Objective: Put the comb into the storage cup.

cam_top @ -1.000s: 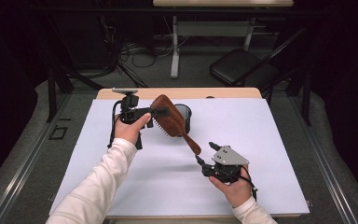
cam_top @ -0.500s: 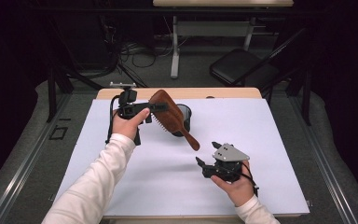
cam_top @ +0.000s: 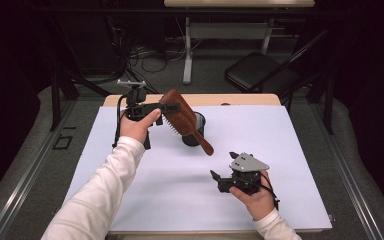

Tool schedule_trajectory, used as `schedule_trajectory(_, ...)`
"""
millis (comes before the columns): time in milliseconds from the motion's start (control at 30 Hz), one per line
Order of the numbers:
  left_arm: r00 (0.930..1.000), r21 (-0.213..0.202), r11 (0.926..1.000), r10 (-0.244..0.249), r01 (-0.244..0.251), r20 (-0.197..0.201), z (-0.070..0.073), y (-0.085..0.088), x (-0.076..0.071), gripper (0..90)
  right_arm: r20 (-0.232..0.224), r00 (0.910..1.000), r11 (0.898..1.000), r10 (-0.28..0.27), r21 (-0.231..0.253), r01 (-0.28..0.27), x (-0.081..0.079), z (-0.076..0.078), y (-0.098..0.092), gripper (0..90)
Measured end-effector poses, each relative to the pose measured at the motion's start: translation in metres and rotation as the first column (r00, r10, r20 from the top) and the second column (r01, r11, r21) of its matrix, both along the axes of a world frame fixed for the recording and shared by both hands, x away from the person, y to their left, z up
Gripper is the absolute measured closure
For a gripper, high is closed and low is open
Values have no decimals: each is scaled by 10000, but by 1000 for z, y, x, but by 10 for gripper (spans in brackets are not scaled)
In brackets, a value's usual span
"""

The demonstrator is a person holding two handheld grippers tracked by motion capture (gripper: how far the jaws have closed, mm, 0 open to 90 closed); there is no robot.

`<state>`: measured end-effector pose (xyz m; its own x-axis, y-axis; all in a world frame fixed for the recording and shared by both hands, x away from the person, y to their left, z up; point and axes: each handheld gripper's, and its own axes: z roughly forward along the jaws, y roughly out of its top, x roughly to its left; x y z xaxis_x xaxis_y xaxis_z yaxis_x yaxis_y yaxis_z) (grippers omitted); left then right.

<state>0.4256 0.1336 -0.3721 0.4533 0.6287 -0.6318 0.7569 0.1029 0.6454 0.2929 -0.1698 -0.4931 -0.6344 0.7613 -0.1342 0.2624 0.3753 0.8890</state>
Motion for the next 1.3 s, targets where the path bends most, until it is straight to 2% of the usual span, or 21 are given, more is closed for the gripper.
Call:
schedule_trajectory(367, 9992, 473, 9988, 82, -101, 400, 9, -3, 0, 504, -88, 9999, 10000, -74, -9, 74, 2, -1, -1, 127)
schedule_trajectory(500, 9982, 685, 9976, 14, -55, 602, 13, -6, -1, 504, -146, 9999, 10000, 6, 3, -6, 2, -2, -1, 75)
schedule_trajectory(700, 9974, 785, 9969, -14, -43, 722, 17, -10, 0, 503, -349, 9992, 9998, 169, -48, -171, 3, -3, -1, 0)
schedule_trajectory(1100, 9954, 954, 9954, -22, -69, 954, 26, -15, 3, 503, -392, 9992, 9997, -65, -238, 56, 5, -6, -1, 0)
schedule_trajectory(1300, 9930, 1068, 9939, 136, -263, 1177, 29, -15, 5, 503, -385, 9993, 9998, -36, -202, 29, 5, -6, -2, 0)
